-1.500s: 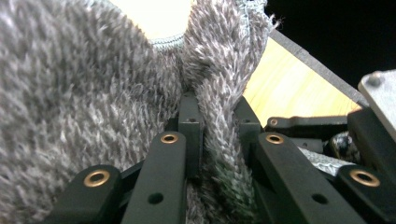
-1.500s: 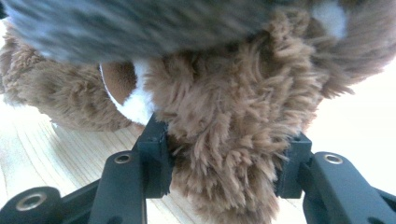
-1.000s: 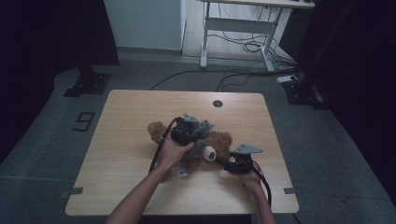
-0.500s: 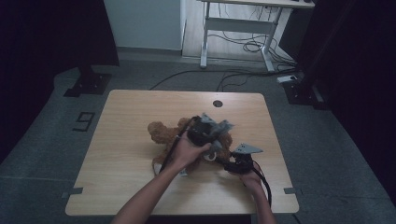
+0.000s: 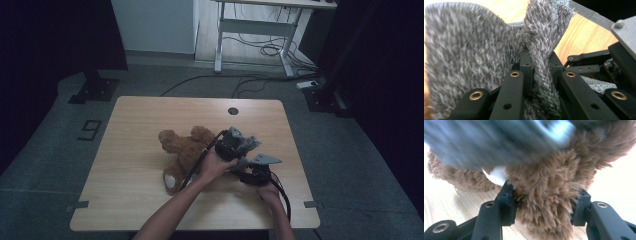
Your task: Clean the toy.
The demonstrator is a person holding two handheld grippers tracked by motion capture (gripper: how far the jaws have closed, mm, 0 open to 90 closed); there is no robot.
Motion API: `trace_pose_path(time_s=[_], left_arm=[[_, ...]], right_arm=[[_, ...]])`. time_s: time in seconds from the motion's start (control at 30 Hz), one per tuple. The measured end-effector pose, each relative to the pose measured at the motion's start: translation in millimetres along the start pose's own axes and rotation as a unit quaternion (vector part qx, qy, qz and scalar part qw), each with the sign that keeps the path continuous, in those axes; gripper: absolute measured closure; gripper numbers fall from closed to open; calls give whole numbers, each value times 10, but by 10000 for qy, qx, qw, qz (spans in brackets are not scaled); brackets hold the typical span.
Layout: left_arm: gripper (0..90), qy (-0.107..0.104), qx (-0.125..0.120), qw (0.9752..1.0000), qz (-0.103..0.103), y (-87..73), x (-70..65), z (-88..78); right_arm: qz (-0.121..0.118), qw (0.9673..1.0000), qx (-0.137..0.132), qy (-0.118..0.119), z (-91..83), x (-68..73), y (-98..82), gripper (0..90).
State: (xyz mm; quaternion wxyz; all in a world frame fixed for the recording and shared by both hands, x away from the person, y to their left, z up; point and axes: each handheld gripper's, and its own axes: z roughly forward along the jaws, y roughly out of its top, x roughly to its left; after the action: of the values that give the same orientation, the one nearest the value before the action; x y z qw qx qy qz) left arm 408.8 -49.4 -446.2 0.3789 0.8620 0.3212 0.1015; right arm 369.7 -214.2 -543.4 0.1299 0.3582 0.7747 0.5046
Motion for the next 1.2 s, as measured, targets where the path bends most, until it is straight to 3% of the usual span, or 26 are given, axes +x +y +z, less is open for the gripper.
trace_pose_path(time_s=[0.2, 0.3, 0.33, 0.37, 0.43, 0.6, 0.7, 0.73, 0.77, 0.83, 1.0, 1.03, 1.07, 1.1, 1.13, 1.17, 1.2], left_arm=[[786, 352, -102, 9992, -129, -115, 205, -223], [785, 738, 54, 9970, -231, -224, 429, -330], [784, 738, 54, 9970, -231, -224, 429, -330], [784, 597, 19, 9972, -456, -286, 546, -380], [784, 553, -62, 9969, -560, -311, 589, -427], [783, 836, -189, 9949, -529, -401, 735, -674], [783, 1110, -202, 9910, -721, -559, 992, -920], [782, 1245, -206, 9891, -762, -607, 1056, -976], [783, 1245, -206, 9891, -762, -607, 1056, -976], [783, 1442, -135, 9850, -933, -747, 1229, -1098], [783, 1452, -106, 9835, -1076, -829, 1324, -1147], [784, 1424, -65, 9850, -971, -792, 1279, -1106], [783, 1424, -65, 9850, -971, -792, 1279, -1106], [784, 1435, -11, 9868, -751, -721, 1191, -1021], [784, 1435, -11, 9868, -751, -721, 1191, -1021], [785, 1462, 69, 9876, -559, -626, 1090, -915], [785, 1462, 69, 9876, -559, -626, 1090, -915]], right_arm=[[58, 10000, -7, 0, 1, -13, -4, 500], [62, 10000, -14, 9, 1, -26, -6, 500], [68, 10000, -17, 17, 1, -31, -7, 500], [69, 10000, -25, 29, 2, -37, -8, 500], [74, 10000, -32, 31, 4, -38, -9, 500], [97, 9999, -19, 33, 3, -41, -11, 500], [97, 9999, -23, 34, 4, -41, -12, 500], [101, 9999, -22, 34, 4, -41, -12, 500], [101, 9999, -22, 34, 4, -41, -12, 500], [115, 9999, -34, 35, 6, -44, -13, 501], [143, 9999, -43, 48, 12, -47, -12, 501], [142, 9999, -48, 43, 13, -48, -11, 501], [142, 9999, -48, 43, 13, -48, -11, 501], [147, 9999, -51, 39, 14, -49, -12, 501], [147, 9999, -51, 39, 14, -49, -12, 501], [153, 9999, -53, 38, 15, -50, -13, 502], [157, 9999, -52, 40, 14, -51, -13, 501]])
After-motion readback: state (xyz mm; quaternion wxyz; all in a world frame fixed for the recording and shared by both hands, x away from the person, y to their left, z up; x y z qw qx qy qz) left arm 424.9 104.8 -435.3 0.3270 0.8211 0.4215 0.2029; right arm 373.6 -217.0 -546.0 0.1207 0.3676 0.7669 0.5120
